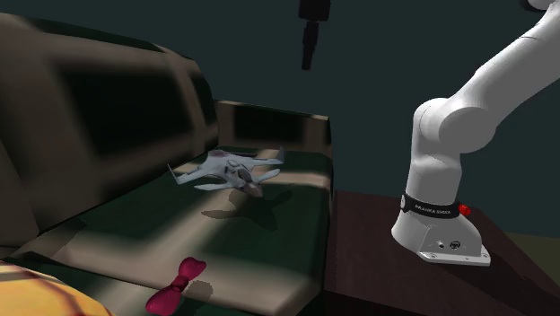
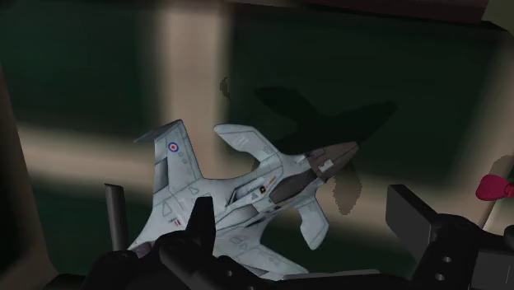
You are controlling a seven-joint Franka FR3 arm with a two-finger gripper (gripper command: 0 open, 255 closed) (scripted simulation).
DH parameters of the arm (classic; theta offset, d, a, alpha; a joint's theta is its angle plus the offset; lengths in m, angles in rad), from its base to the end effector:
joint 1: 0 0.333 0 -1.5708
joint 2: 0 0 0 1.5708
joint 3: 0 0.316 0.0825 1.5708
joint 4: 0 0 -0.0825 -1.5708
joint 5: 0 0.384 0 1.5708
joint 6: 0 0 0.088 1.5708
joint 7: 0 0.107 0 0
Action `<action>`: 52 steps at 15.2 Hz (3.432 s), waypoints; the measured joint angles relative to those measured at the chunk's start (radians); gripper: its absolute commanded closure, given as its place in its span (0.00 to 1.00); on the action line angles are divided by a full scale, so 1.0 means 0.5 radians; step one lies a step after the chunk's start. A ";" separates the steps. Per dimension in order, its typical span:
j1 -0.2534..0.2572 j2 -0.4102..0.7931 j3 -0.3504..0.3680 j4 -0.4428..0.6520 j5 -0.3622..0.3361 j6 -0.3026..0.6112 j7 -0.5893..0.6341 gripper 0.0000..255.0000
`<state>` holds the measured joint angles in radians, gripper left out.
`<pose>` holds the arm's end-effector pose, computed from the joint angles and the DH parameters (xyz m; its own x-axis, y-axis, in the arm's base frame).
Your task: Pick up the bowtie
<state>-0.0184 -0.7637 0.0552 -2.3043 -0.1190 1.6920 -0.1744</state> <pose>0.3256 0.0066 0.6205 0.9700 0.2120 0.1192 0.1889 -0.9654 0.1799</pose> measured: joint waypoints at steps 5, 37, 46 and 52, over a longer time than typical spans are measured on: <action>0.051 0.096 0.043 -0.063 0.035 0.146 0.007 0.00; 0.474 1.863 0.548 0.194 -0.147 1.523 0.201 0.00; 0.615 2.253 0.537 0.363 -0.347 1.700 0.327 0.00; 0.639 2.331 0.506 0.370 -0.399 1.768 0.366 1.00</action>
<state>0.3010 0.4016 0.3082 -2.1192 -0.3185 2.5760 0.0084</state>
